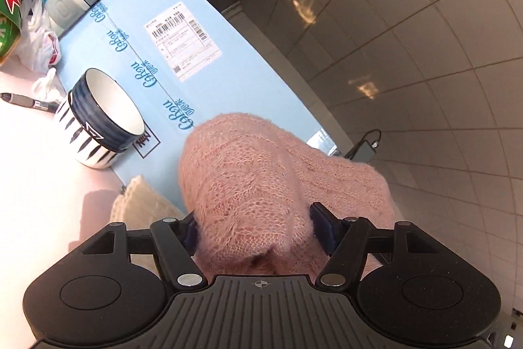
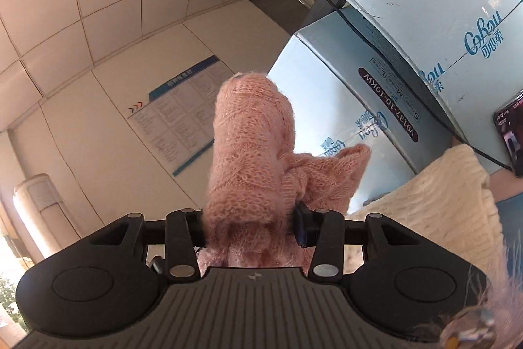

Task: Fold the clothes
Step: 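Lift the folded sweater with both grippers and carry it onto the cream sweater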

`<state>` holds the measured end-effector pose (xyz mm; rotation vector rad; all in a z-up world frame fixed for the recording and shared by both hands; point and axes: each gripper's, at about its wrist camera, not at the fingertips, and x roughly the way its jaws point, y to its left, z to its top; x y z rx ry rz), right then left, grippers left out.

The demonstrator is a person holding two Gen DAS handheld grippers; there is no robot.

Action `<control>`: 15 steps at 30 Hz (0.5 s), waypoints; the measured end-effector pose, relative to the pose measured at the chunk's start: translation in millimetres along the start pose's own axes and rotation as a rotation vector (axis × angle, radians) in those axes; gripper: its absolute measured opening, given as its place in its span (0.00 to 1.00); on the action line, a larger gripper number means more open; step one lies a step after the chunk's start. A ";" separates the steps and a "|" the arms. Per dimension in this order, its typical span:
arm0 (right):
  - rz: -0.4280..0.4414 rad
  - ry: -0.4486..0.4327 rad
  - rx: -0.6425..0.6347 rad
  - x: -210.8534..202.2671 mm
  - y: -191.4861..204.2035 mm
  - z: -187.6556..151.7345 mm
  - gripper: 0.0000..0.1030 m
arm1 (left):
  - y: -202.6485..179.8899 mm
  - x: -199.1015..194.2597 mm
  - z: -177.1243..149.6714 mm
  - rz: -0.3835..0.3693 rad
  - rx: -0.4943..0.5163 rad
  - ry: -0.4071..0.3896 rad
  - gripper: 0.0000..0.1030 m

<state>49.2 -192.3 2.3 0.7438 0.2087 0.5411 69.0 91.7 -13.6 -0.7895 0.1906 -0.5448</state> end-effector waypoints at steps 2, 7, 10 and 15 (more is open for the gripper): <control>-0.107 0.016 0.014 9.8 -17.3 0.5 0.40 | -2.8 7.8 -2.5 0.059 0.058 0.029 0.65; -0.316 0.052 0.061 16.7 -52.5 -5.3 0.40 | -7.5 18.6 -9.6 0.191 0.195 0.055 0.67; -0.350 0.064 0.053 20.6 -58.8 -8.4 0.40 | -9.4 26.4 -15.4 0.300 0.270 0.088 0.74; -0.386 0.071 0.020 25.0 -62.5 -13.1 0.47 | 1.4 35.3 -17.2 0.417 0.258 0.159 0.85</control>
